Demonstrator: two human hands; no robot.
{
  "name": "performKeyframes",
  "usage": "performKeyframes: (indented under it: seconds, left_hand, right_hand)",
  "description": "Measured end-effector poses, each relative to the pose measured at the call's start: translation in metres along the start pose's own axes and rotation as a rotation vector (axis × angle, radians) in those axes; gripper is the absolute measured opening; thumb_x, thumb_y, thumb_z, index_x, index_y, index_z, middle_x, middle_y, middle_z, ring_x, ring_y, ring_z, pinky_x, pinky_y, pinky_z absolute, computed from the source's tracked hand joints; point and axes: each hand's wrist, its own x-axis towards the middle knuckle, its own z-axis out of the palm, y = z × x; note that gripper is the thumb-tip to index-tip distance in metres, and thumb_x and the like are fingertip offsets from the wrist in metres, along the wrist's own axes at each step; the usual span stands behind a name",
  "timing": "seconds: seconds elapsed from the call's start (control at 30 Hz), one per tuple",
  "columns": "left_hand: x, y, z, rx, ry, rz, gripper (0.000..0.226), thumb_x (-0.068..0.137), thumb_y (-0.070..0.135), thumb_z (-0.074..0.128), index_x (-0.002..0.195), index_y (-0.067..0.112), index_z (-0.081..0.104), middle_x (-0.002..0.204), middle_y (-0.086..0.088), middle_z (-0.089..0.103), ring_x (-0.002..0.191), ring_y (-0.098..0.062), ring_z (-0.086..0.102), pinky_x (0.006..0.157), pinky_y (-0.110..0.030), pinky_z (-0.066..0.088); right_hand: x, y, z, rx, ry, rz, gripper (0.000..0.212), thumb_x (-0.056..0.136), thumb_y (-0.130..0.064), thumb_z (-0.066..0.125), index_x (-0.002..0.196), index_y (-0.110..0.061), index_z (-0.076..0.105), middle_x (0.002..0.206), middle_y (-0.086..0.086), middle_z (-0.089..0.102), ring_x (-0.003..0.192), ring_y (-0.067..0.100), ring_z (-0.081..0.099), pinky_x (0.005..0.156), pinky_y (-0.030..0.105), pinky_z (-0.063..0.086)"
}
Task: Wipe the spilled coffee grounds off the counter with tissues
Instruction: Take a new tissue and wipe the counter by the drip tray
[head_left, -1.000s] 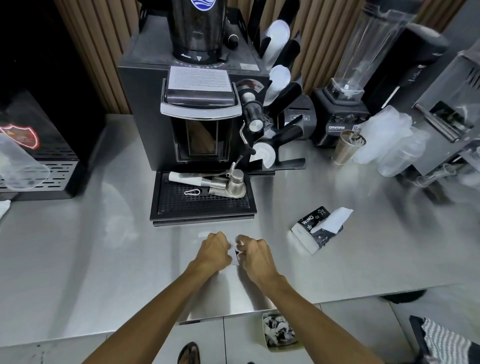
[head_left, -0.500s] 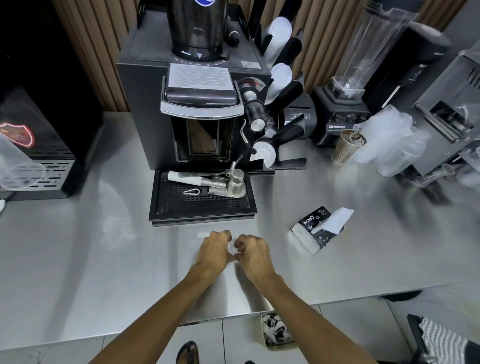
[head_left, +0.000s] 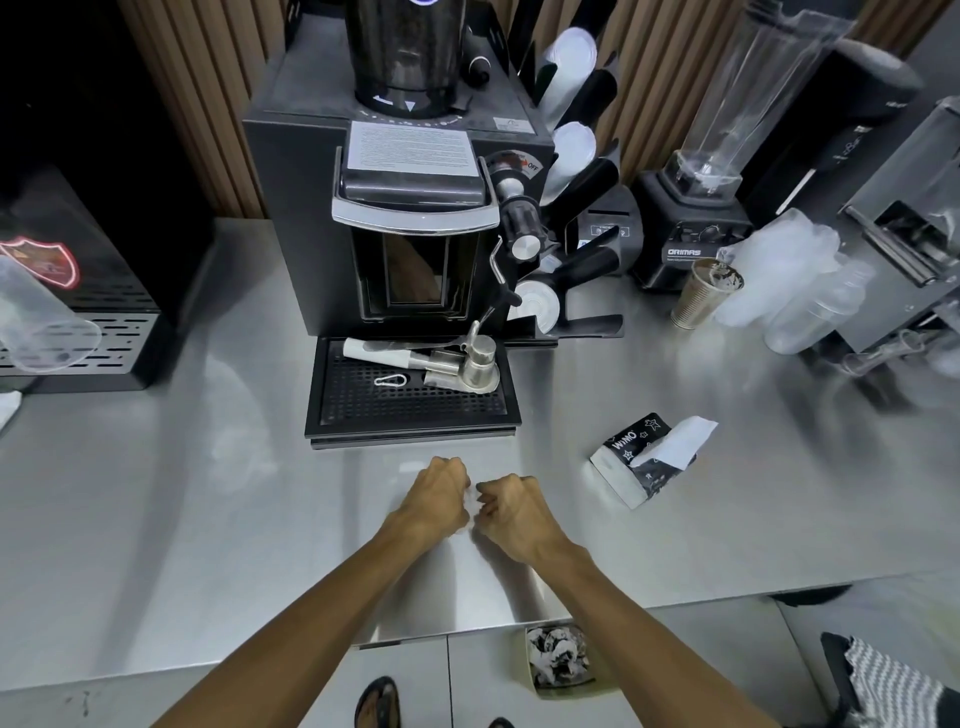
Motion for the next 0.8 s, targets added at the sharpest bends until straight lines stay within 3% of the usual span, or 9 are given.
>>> performKeyframes:
  seconds: [0.07, 0.17, 0.23, 0.33, 0.53, 0.67, 0.8]
  left_hand:
    - [0.002, -0.003, 0.003, 0.0, 0.013, 0.01, 0.028, 0.071, 0.01, 0.079, 0.073, 0.016, 0.052, 0.087, -0.004, 0.052, 0.07, -0.017, 0.051, 0.051, -0.02, 0.037]
    - [0.001, -0.004, 0.002, 0.033, 0.021, 0.043, 0.016, 0.076, 0.012, 0.075, 0.086, 0.009, 0.063, 0.097, -0.008, 0.059, 0.078, -0.023, 0.059, 0.061, -0.028, 0.049]
    - [0.0, -0.006, 0.001, 0.072, 0.032, 0.061, 0.022, 0.079, 0.014, 0.073, 0.099, 0.005, 0.068, 0.105, -0.009, 0.062, 0.088, -0.026, 0.063, 0.07, -0.031, 0.052]
    - [-0.004, -0.007, 0.001, 0.201, 0.089, 0.125, 0.028, 0.087, 0.023, 0.067, 0.109, 0.006, 0.063, 0.115, -0.008, 0.057, 0.104, -0.025, 0.056, 0.079, -0.03, 0.046]
    - [-0.006, -0.023, 0.006, 0.305, 0.17, 0.312, 0.038, 0.096, 0.038, 0.052, 0.126, 0.017, 0.061, 0.124, 0.0, 0.05, 0.111, -0.019, 0.042, 0.097, -0.027, 0.034]
    - [-0.007, -0.028, 0.007, 0.262, 0.203, 0.401, 0.038, 0.098, 0.035, 0.052, 0.13, 0.016, 0.059, 0.123, -0.001, 0.052, 0.112, -0.018, 0.041, 0.098, -0.023, 0.031]
    - [-0.007, -0.027, 0.012, 0.17, 0.191, 0.404, 0.028, 0.098, 0.024, 0.053, 0.123, 0.015, 0.06, 0.116, -0.002, 0.06, 0.106, -0.017, 0.044, 0.094, -0.025, 0.04]
  right_hand:
    - [0.001, 0.006, 0.004, -0.001, -0.032, -0.005, 0.029, 0.073, -0.007, 0.068, 0.06, -0.022, 0.047, 0.065, 0.0, 0.061, 0.066, 0.017, 0.059, 0.069, 0.028, 0.056]
    - [0.006, 0.008, 0.006, 0.023, -0.011, 0.0, 0.015, 0.075, -0.007, 0.07, 0.07, -0.016, 0.06, 0.072, 0.003, 0.066, 0.069, 0.016, 0.062, 0.071, 0.031, 0.057]
    - [0.009, 0.008, 0.007, 0.023, 0.003, 0.003, 0.006, 0.077, -0.006, 0.068, 0.076, -0.012, 0.07, 0.076, 0.006, 0.068, 0.075, 0.02, 0.065, 0.073, 0.033, 0.057]
    - [0.01, 0.008, 0.008, 0.005, 0.003, -0.005, 0.01, 0.078, -0.007, 0.067, 0.086, -0.009, 0.074, 0.082, 0.01, 0.07, 0.076, 0.024, 0.066, 0.076, 0.036, 0.057]
    - [0.007, 0.009, 0.009, -0.071, 0.039, -0.053, 0.014, 0.086, -0.011, 0.066, 0.097, -0.01, 0.074, 0.096, 0.009, 0.065, 0.085, 0.024, 0.064, 0.079, 0.032, 0.055]
    - [0.004, 0.014, 0.009, -0.102, 0.078, -0.109, 0.024, 0.088, -0.017, 0.065, 0.111, -0.015, 0.072, 0.103, 0.006, 0.062, 0.093, 0.02, 0.059, 0.084, 0.029, 0.051]
    - [0.006, 0.017, 0.01, -0.142, 0.088, -0.145, 0.016, 0.088, -0.021, 0.062, 0.1, -0.019, 0.073, 0.094, 0.003, 0.062, 0.093, 0.02, 0.055, 0.082, 0.03, 0.049]
